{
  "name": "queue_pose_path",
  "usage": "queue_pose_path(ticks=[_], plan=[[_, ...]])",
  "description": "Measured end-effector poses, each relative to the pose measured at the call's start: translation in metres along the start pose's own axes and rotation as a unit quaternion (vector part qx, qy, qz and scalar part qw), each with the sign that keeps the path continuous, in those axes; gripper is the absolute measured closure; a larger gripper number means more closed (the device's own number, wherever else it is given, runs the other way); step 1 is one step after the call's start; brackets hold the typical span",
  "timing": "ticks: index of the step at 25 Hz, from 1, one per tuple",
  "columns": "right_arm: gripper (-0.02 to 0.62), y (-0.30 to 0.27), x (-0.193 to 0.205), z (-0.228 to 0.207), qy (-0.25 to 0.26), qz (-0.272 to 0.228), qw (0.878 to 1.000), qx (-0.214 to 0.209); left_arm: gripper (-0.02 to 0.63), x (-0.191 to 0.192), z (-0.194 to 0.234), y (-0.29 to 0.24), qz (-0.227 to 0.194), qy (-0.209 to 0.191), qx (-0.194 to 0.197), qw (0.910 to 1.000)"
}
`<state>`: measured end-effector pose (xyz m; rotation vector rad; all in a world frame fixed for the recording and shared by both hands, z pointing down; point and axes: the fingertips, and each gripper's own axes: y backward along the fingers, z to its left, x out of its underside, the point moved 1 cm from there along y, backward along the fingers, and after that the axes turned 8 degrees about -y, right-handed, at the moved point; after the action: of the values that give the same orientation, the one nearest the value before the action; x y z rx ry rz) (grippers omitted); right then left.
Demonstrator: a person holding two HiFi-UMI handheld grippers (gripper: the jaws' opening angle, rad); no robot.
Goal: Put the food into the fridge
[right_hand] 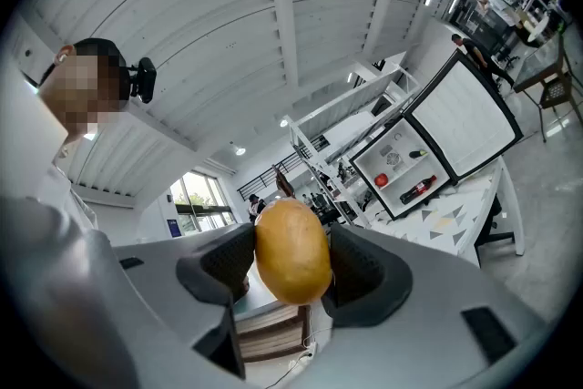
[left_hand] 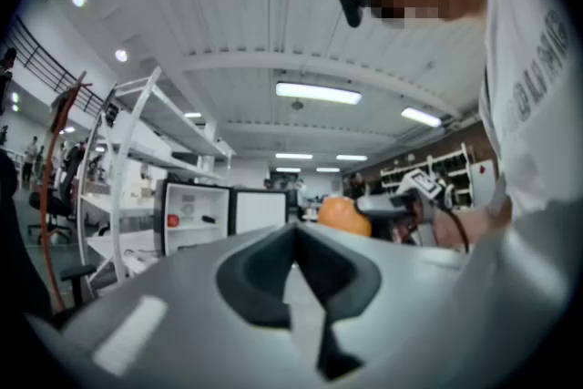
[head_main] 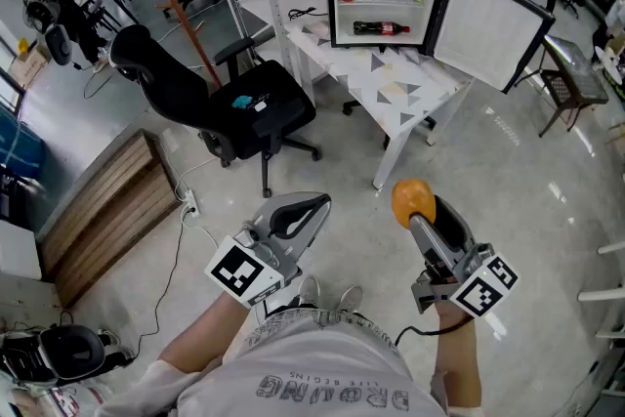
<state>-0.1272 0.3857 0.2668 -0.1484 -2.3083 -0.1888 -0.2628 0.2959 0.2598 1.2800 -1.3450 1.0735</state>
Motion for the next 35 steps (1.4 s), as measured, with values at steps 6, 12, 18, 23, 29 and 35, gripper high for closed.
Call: queue_pose_path(ticks=[6, 12, 18, 23, 29, 35], plan=[[0.335, -0.002, -0.002, -0.001, 0.003, 0.0, 1.0, -0.003, 0.597, 0.0, 0.001, -0.002, 0.0, -0.002, -0.002, 1.0], [0.336, -0.005, -0.01, -0.007, -0.002, -0.004, 1.0, -0.005, 0.597, 0.0, 0.002, -0.012, 0.001, -0.001, -0.008, 1.0], [0.335, 0.0, -0.016, -0.02, -0.004, 0.0, 1.0, -0.008, 0.597, 0.003, -0.002, -0.024, 0.001, -0.001, -0.015, 0.9999], [0.335, 0.008, -0.025, -0.032, -0.007, 0.004, 1.0, -0.011, 0.597, 0.001, -0.01, -0.038, 0.002, -0.004, -0.02, 0.9998], [0.336, 0.02, -0.034, -0.048, -0.004, 0.006, 1.0, -0.01, 0.597, 0.003, -0.022, -0.056, 0.0, -0.008, -0.023, 0.9997], [0.336, 0.029, -0.044, -0.062, -0.001, 0.003, 1.0, -0.005, 0.597, 0.003, -0.028, -0.072, 0.0, -0.011, -0.02, 0.9997]])
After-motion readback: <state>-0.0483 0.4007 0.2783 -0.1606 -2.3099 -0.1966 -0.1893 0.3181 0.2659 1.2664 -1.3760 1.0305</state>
